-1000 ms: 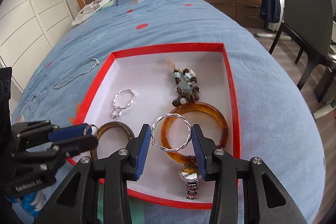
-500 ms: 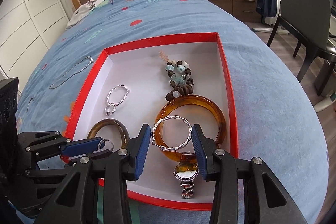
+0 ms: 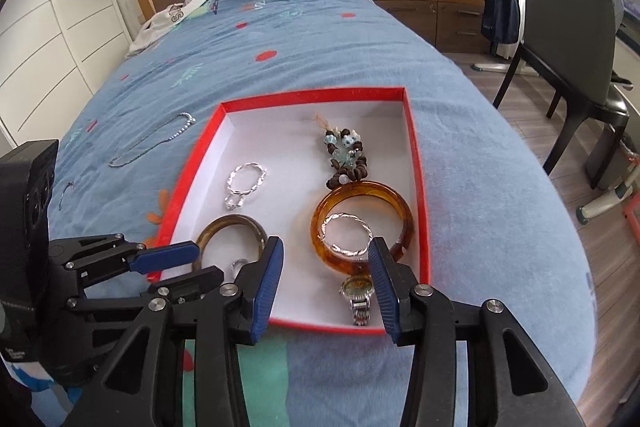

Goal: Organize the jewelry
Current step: 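Open both tools to drop the two rings into the box, then move the left tool toward the silver clasp bangle while the right tool approaches the chain necklace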

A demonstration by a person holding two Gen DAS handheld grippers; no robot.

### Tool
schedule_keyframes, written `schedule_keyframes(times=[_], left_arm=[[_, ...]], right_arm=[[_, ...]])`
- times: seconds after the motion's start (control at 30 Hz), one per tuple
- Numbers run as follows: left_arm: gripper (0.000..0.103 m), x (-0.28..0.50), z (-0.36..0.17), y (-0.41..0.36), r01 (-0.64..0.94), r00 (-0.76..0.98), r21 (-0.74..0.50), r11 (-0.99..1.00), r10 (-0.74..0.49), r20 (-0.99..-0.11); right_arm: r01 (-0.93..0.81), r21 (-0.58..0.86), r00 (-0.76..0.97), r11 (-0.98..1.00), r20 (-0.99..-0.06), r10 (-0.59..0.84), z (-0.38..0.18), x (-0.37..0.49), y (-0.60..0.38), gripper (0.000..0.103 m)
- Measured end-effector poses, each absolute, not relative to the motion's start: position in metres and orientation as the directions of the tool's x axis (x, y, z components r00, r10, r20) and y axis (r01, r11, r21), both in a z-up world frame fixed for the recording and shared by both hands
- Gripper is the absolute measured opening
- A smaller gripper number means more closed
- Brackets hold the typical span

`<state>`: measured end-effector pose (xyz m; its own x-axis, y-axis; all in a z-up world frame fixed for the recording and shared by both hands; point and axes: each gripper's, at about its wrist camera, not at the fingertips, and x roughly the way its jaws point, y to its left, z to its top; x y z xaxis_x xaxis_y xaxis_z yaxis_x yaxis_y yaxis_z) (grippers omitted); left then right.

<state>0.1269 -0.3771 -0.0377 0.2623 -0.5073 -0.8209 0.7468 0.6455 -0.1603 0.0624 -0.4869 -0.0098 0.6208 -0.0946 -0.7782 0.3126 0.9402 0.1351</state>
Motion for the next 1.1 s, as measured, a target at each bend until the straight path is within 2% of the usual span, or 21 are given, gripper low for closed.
schedule_keyframes(times=[0.13, 0.3, 0.43, 0.53, 0.73, 1.1], left_arm=[[0.035, 0.118, -0.011, -0.347, 0.724, 0.316, -0.156, 0.672, -0.524, -0.791], [0.036, 0.108, 0.022, -0.294, 0.677, 0.383, -0.164, 0.718, -0.534, -0.754], [0.043, 0.102, 0.039, -0.246, 0.631, 0.435, -0.154, 0.760, -0.511, -0.742], [0.045, 0.103, 0.045, -0.201, 0.571, 0.479, -0.144, 0.808, -0.471, -0.741], [0.045, 0.115, 0.040, -0.111, 0.445, 0.555, -0.137, 0.885, -0.393, -0.734], [0.046, 0.176, -0.001, 0.013, 0.202, 0.598, -0.147, 0.968, -0.241, -0.765]], right_arm=[[0.293, 0.118, 0.644, 0.949, -0.758, -0.104, 0.016, 0.047, -0.474, 0.044], [0.247, 0.111, 0.682, 0.963, -0.725, -0.091, 0.046, 0.038, -0.445, 0.044], [0.196, 0.108, 0.705, 0.975, -0.706, -0.064, 0.064, 0.041, -0.413, 0.045], [0.157, 0.106, 0.718, 0.982, -0.695, -0.039, 0.074, 0.047, -0.387, 0.048], [0.080, 0.101, 0.718, 0.992, -0.696, 0.013, 0.078, 0.068, -0.340, 0.052], [-0.014, 0.140, 0.645, 0.990, -0.755, 0.116, 0.033, 0.138, -0.283, 0.058]])
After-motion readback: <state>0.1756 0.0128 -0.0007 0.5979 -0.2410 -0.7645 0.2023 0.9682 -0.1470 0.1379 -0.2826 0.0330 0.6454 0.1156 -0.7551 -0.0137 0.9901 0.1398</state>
